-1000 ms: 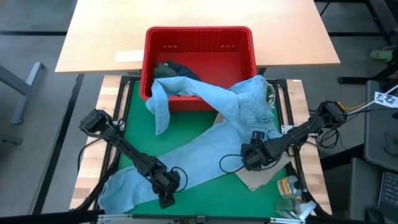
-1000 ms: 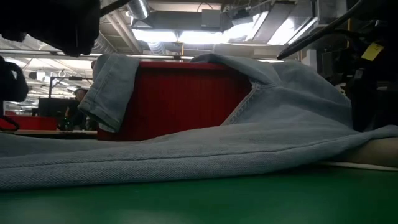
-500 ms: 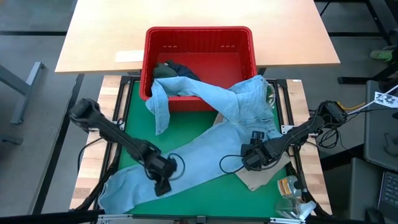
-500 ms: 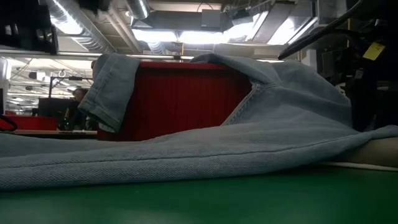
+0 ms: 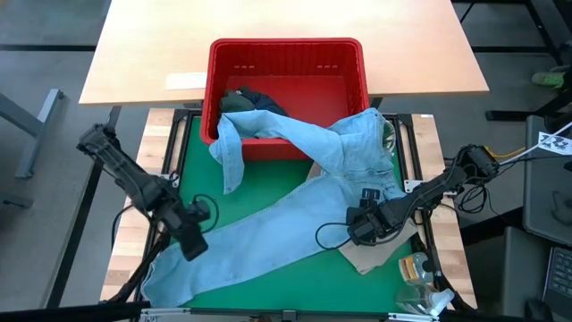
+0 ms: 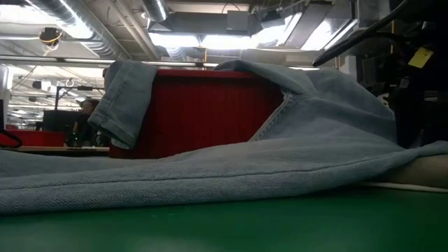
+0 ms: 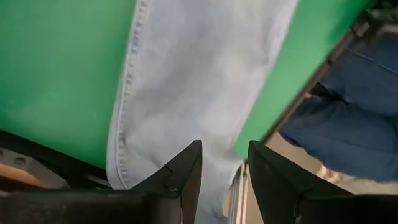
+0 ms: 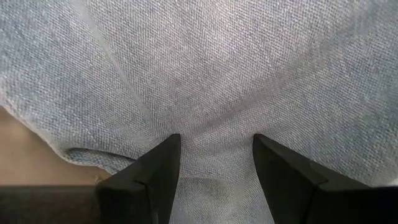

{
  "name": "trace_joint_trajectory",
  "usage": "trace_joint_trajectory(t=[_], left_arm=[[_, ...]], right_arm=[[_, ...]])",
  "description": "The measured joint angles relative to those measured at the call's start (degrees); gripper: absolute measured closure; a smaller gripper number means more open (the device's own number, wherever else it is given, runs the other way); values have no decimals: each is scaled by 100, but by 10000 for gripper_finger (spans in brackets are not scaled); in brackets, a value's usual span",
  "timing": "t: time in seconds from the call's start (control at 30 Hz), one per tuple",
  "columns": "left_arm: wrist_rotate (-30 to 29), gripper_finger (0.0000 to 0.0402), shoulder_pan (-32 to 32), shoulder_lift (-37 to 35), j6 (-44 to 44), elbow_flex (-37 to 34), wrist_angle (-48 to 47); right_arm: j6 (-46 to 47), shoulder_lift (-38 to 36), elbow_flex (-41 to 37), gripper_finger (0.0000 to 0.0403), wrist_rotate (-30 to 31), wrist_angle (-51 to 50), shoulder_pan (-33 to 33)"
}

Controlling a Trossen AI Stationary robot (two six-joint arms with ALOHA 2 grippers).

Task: Fold Laundry from Bin
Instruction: Fold the light blue jeans

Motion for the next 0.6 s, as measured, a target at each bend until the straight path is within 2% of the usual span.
trace_joint_trajectory(t=[0.1,0.3,0.43,0.6], left_arm=[[-94,276,-315,-7,-245,0,197],[-728,276,-715,39,-752,-2,568],[-543,276,-815,40,-765,-2,568],[238,276,-921,113,-1418,-7,116]], right_arm=[[0,0,0,200,-2,4,0],[0,0,0,201,-2,8,0],[0,0,0,200,-2,12,0],[0,0,0,200,-2,15,0]])
